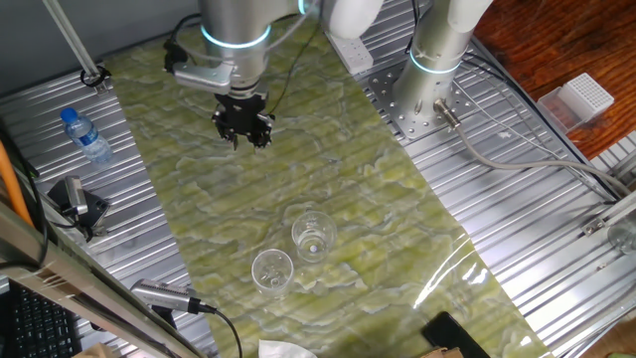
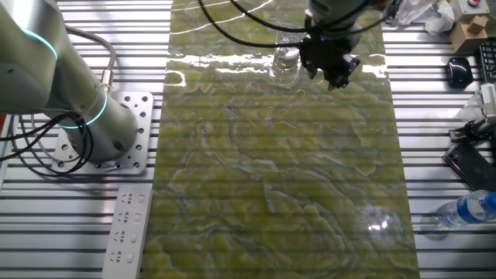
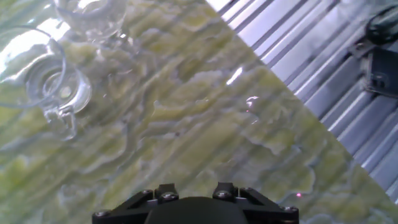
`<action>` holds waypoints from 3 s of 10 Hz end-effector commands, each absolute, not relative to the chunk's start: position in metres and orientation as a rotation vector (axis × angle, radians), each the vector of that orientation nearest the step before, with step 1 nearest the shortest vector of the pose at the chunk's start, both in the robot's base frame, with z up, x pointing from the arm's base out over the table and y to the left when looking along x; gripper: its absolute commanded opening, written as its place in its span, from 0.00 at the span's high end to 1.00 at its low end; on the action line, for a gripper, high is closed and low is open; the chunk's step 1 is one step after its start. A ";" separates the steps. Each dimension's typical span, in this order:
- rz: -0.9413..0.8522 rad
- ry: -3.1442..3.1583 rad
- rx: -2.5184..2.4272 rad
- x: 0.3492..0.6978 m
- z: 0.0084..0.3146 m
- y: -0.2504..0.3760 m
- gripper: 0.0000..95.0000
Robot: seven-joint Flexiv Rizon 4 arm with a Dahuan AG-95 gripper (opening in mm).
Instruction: Pour the water from one cup into another empty cup
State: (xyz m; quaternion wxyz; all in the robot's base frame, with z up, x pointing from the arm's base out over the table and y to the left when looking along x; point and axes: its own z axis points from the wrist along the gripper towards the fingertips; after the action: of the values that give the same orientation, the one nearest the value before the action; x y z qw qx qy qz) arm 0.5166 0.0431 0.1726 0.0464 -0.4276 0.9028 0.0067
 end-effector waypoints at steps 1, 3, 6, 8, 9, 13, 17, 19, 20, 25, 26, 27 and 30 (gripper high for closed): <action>0.036 2.651 -1.456 0.514 0.173 0.043 0.40; 0.071 2.575 -1.541 0.517 0.169 0.048 0.40; 0.106 2.462 -1.639 0.515 0.154 0.066 0.60; 0.155 2.386 -1.663 0.518 0.146 0.082 0.60; 0.155 2.386 -1.663 0.518 0.146 0.082 0.60; 0.146 2.322 -1.727 0.503 0.140 0.121 0.40; 0.136 2.297 -1.762 0.484 0.129 0.145 0.40; 0.143 2.281 -1.778 0.473 0.124 0.153 0.40; 0.147 2.275 -1.788 0.472 0.123 0.153 0.40; 0.154 2.283 -1.812 0.454 0.118 0.163 0.40; 0.154 2.293 -1.799 0.451 0.117 0.166 0.40; 0.150 2.290 -1.801 0.450 0.117 0.168 0.40; 0.109 2.289 -1.826 0.452 0.114 0.178 0.40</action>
State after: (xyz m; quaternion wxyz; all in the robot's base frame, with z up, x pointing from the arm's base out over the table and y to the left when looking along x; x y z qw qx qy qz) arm 0.4506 0.1782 0.1148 0.1056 -0.6200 0.7764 0.0404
